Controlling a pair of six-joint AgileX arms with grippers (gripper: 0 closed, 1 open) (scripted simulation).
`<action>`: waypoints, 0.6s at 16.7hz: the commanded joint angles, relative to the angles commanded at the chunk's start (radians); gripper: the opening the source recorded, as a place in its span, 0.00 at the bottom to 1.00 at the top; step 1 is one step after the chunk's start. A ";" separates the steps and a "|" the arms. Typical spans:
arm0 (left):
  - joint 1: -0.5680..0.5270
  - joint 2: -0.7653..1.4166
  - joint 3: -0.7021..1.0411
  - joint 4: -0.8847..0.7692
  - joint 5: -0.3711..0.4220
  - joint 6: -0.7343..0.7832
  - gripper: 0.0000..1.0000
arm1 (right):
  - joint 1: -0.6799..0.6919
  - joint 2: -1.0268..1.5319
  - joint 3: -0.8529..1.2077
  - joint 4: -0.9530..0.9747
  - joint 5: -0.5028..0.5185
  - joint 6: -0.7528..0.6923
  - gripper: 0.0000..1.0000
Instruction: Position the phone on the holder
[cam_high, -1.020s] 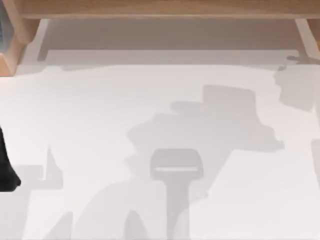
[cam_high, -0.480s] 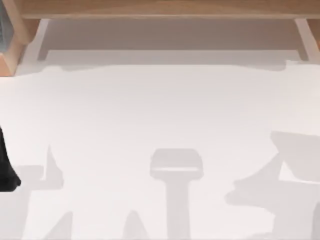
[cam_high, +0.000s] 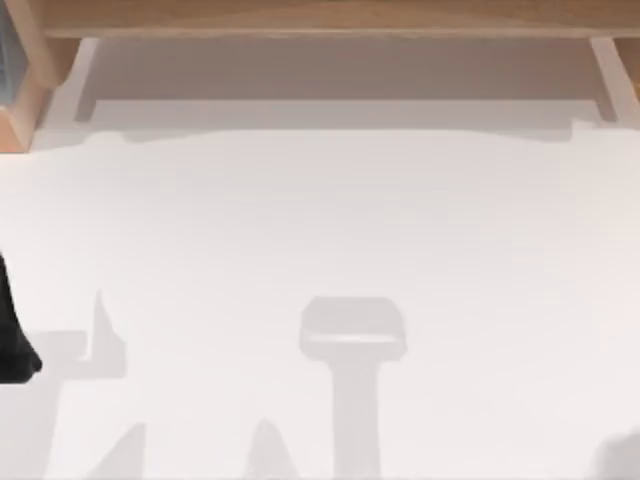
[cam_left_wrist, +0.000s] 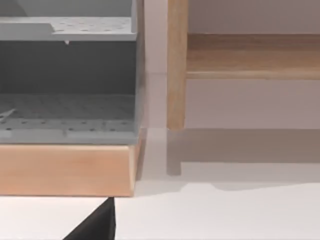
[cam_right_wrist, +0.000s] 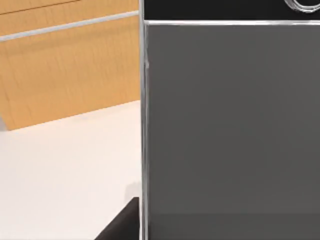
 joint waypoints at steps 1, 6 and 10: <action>0.000 0.000 0.000 0.000 0.000 0.000 1.00 | -0.022 -0.009 -0.024 0.023 0.002 -0.017 0.00; 0.000 0.000 0.000 0.000 0.000 0.000 1.00 | -0.063 -0.023 -0.071 0.067 0.006 -0.050 0.00; 0.000 0.000 0.000 0.000 0.000 0.000 1.00 | -0.060 -0.019 -0.069 0.065 0.005 -0.048 0.00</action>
